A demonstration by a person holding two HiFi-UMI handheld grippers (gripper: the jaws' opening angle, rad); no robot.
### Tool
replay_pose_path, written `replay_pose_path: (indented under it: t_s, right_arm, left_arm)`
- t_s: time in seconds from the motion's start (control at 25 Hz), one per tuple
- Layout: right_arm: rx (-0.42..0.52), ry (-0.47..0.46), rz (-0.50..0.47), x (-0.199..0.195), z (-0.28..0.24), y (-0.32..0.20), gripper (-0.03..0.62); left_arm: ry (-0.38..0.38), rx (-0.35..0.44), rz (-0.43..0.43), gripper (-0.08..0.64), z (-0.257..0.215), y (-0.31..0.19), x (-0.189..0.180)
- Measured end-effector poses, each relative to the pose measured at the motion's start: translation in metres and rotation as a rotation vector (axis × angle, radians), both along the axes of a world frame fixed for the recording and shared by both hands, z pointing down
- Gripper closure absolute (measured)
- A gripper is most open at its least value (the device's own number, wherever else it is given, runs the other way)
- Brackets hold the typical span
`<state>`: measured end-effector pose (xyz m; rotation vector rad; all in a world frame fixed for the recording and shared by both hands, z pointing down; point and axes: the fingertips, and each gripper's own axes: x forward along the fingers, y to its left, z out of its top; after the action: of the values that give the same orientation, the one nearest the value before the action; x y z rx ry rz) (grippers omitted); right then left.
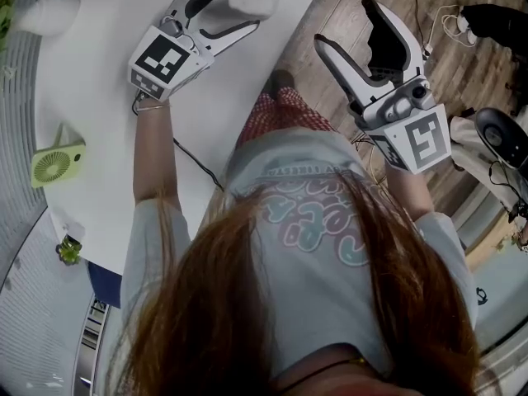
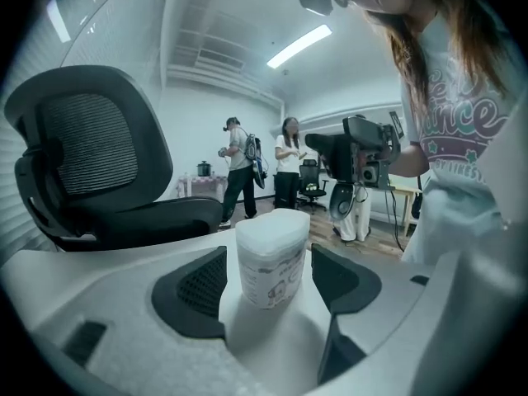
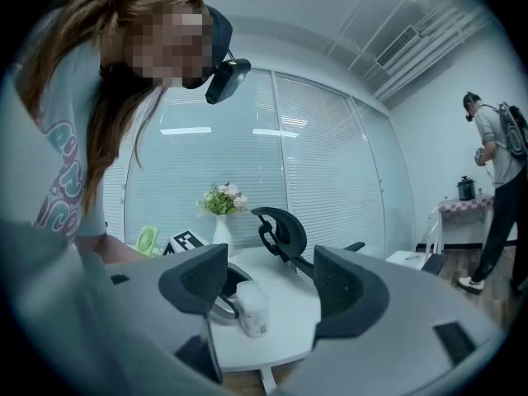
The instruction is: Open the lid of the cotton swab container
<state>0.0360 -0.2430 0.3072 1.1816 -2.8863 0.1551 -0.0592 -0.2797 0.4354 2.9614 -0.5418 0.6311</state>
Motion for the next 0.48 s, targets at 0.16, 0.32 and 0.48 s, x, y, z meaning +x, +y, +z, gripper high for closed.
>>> replay_pose_path:
  t_s: [0.16,0.32,0.48]
  right_arm:
    - [-0.006,0.006,0.001,0.002,0.002,0.002,0.281]
    - [-0.009,0.009,0.004,0.006,0.002,0.003,0.281]
    - [-0.014,0.015,0.008,0.010,0.003,0.004,0.281]
  left_arm:
    - [-0.023,-0.003,0.034,0.268,0.005,-0.003,0.003]
    - [-0.033,-0.005,0.086,0.268,0.004,-0.003,0.008]
    - [-0.060,-0.022,0.152,0.268,0.009,-0.002,0.018]
